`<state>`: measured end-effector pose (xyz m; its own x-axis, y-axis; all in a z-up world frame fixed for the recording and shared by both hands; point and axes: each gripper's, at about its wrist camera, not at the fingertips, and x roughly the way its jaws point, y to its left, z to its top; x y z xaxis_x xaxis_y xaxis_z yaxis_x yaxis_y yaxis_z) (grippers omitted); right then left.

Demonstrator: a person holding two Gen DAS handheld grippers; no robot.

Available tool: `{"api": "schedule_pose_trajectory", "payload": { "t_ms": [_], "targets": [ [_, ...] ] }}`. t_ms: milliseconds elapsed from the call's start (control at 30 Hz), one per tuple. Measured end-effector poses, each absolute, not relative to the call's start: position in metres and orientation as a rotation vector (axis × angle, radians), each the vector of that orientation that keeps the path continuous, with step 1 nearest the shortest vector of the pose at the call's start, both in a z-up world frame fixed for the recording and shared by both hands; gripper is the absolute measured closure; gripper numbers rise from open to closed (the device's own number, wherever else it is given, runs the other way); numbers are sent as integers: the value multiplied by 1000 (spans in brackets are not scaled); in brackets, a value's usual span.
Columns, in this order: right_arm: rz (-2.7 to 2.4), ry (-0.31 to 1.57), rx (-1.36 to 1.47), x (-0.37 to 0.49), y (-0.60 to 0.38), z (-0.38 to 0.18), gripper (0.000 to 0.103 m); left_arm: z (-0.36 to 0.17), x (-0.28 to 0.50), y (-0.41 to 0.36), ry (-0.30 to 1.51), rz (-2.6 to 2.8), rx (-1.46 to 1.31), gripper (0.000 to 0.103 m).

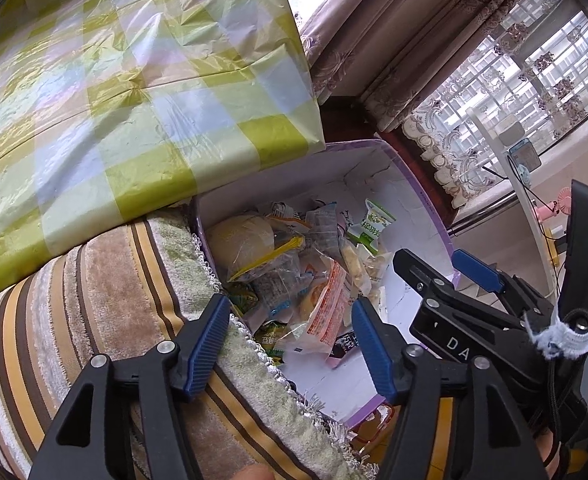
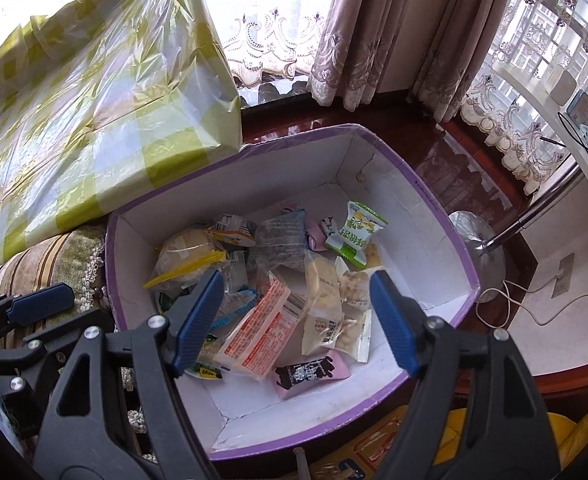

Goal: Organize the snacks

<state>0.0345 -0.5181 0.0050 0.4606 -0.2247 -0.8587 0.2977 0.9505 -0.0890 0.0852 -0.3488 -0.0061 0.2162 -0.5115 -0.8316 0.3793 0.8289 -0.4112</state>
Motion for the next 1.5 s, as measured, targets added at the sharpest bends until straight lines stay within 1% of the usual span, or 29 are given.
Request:
{"api": "schedule_pose_trajectory", "payload": {
  "t_ms": [1500],
  "targets": [
    [-313, 1059, 81, 34, -518, 0, 25, -9, 86, -353, 1205, -612, -115, 38]
  ]
}}
